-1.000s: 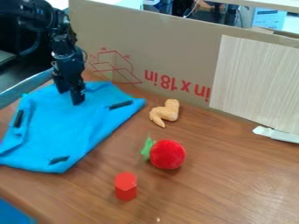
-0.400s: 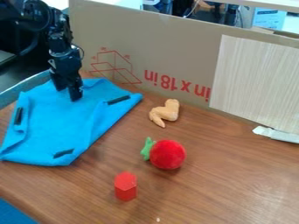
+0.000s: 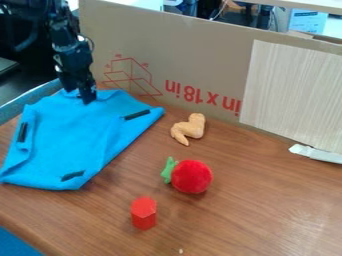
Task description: Move the cloth from bottom to up left
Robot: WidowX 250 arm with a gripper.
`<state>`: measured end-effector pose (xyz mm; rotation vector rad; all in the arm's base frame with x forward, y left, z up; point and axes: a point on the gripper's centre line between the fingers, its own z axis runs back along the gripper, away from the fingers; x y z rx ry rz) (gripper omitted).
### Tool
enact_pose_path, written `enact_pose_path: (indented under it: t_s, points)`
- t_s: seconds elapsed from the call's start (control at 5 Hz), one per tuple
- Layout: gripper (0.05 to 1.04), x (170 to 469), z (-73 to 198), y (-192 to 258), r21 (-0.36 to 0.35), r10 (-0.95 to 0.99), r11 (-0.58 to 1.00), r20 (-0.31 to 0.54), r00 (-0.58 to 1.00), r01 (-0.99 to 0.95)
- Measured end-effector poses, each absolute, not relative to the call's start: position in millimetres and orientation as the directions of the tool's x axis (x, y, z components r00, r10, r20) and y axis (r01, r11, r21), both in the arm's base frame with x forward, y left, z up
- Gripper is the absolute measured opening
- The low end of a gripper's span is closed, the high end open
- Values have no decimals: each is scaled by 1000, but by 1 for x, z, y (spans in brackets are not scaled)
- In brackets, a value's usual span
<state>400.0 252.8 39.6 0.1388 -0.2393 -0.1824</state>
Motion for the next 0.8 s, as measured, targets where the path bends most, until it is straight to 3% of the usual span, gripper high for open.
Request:
enact_pose_path:
  t_s: [0.4, 0.8]
  points:
    - [999, 391, 81, 247, 177, -214, 969, 248, 945, 173]
    - [999, 352, 94, 228, 241, -351, 914, 65, 934, 327]
